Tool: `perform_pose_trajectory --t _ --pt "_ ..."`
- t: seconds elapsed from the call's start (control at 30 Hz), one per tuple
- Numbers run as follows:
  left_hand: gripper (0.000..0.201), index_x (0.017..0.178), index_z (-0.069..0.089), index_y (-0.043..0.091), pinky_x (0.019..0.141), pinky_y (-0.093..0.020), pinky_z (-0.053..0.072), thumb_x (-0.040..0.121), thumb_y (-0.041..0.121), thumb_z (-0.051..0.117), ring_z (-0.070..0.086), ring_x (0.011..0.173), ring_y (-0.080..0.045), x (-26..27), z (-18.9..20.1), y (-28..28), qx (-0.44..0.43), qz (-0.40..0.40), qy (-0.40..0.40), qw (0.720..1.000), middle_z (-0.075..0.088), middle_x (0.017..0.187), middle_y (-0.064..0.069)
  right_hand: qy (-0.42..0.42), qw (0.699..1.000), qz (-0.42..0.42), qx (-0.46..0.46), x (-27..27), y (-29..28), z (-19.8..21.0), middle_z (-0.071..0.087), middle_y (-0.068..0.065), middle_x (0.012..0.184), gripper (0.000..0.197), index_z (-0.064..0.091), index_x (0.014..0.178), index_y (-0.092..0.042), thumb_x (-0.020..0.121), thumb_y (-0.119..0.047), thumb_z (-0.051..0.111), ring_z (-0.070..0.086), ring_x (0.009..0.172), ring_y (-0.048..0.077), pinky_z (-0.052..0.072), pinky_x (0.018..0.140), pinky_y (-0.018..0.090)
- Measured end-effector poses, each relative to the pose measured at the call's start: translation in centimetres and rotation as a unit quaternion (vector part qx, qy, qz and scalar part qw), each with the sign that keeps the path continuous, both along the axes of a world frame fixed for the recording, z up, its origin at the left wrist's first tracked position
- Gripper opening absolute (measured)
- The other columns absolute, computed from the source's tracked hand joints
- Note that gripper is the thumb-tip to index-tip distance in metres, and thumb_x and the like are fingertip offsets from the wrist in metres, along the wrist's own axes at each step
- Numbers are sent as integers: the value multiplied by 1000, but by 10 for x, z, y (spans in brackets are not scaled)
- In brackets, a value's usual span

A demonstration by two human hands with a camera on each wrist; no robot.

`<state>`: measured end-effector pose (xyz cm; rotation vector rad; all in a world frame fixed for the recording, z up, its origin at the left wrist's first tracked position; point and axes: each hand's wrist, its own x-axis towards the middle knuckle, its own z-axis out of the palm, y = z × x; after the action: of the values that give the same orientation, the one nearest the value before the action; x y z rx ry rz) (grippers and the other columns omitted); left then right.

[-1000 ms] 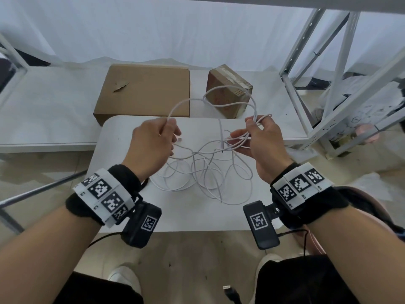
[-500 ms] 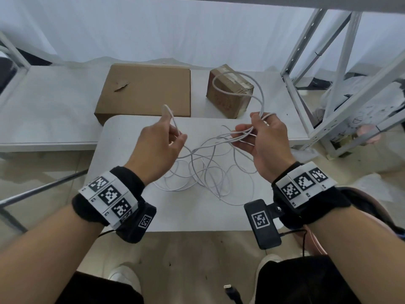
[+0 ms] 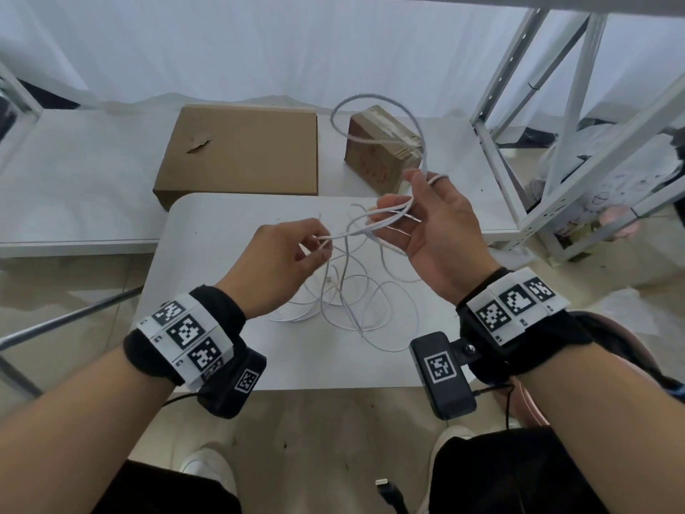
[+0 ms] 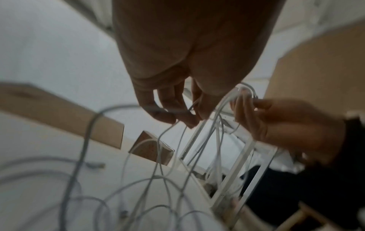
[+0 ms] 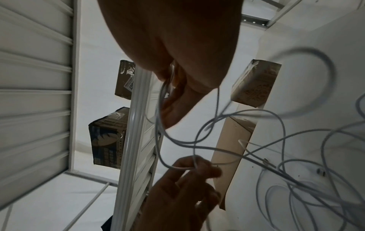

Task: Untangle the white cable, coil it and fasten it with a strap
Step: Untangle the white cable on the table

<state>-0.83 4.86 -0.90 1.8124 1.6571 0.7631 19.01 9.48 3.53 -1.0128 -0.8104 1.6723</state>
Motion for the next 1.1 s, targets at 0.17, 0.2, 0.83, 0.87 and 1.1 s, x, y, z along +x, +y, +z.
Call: perform_pose_trajectory --t 0.17,0.2,0.83,0.87,1.1 --pt "17 92 69 13 75 -29 57 100 25 60 65 63 -2 -4 5 10 -12 86 -160 983 73 86 2 -154 987 29 27 -1 -1 -11 70 21 95 40 55 105 -1 99 -40 53 73 81 31 61 80 42" --pt "18 93 70 12 77 -32 57 100 25 59 63 62 -2 -4 6 11 -18 99 -192 976 73 89 1 -190 980 39 34 -1 -2 -15 70 23 95 43 58 100 0 97 -42 56 72 80 30 62 79 42" --pt "29 124 64 29 58 -24 41 95 33 67 40 59 -9 11 37 -4 73 -26 -186 979 64 97 16 -248 916 285 135 -6 -17 -25 65 4 124 96 34 147 -30 68 -67 73 68 101 15 57 86 41" --pt "26 122 63 27 60 -21 42 96 32 65 43 60 -7 10 36 -4 86 -17 -172 981 63 96 18 -235 920 284 135 -7 -17 -26 65 7 119 94 34 148 -26 69 -67 67 66 100 14 58 85 39" --pt "8 99 54 22 61 -12 39 99 15 58 50 66 -4 3 30 4 124 80 -136 980 72 91 13 -174 967 181 52 -10 -13 -19 56 6 87 53 63 116 -26 95 -66 36 64 81 24 56 82 43"
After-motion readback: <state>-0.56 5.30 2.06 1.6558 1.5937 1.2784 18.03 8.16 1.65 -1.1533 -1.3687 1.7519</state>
